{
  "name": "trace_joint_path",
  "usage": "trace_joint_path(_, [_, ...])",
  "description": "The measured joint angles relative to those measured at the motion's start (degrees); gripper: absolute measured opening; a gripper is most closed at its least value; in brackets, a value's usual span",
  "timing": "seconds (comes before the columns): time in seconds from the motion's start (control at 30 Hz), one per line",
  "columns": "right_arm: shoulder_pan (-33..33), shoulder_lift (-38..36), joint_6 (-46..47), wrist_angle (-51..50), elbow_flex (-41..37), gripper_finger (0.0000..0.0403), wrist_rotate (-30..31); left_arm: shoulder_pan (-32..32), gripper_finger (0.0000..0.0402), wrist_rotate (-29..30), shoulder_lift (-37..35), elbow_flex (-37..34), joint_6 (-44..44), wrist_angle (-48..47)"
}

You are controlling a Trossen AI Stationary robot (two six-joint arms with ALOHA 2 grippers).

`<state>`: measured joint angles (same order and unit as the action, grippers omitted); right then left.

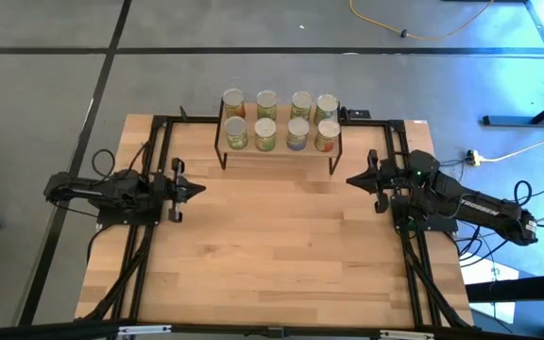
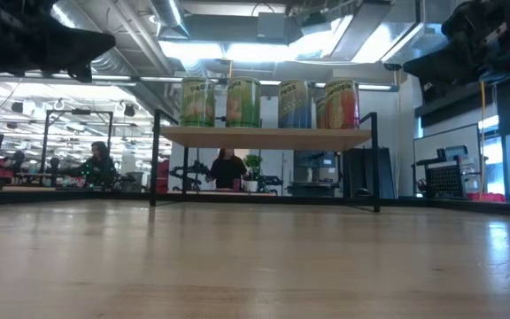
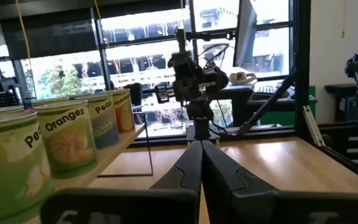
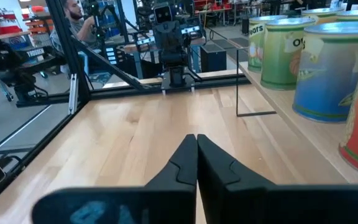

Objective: Pick and place cans onto a shelf
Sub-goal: Return to Home Position

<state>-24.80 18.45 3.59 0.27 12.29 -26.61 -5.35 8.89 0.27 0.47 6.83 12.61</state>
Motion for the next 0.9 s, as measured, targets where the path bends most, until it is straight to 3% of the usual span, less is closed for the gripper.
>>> trace_joint_path(0.47, [0.0,-1.04,-0.35,3.44,-6.38,0.0005,-1.46,1.34,0.0,-1.31,0.0,0.0,1.25,-0.11])
trace_joint_path(0.7, [0.0,-1.02,0.93,10.86,-11.52,0.0005,-1.53,1.34,0.0,0.0,0.0,0.0,1.25,-0.09])
trace_joint_path(0.9, [0.0,-0.97,0.66,10.28,-11.91,0.0005,-1.53,1.34,0.0,4.7,0.0,0.0,1.26,-0.36])
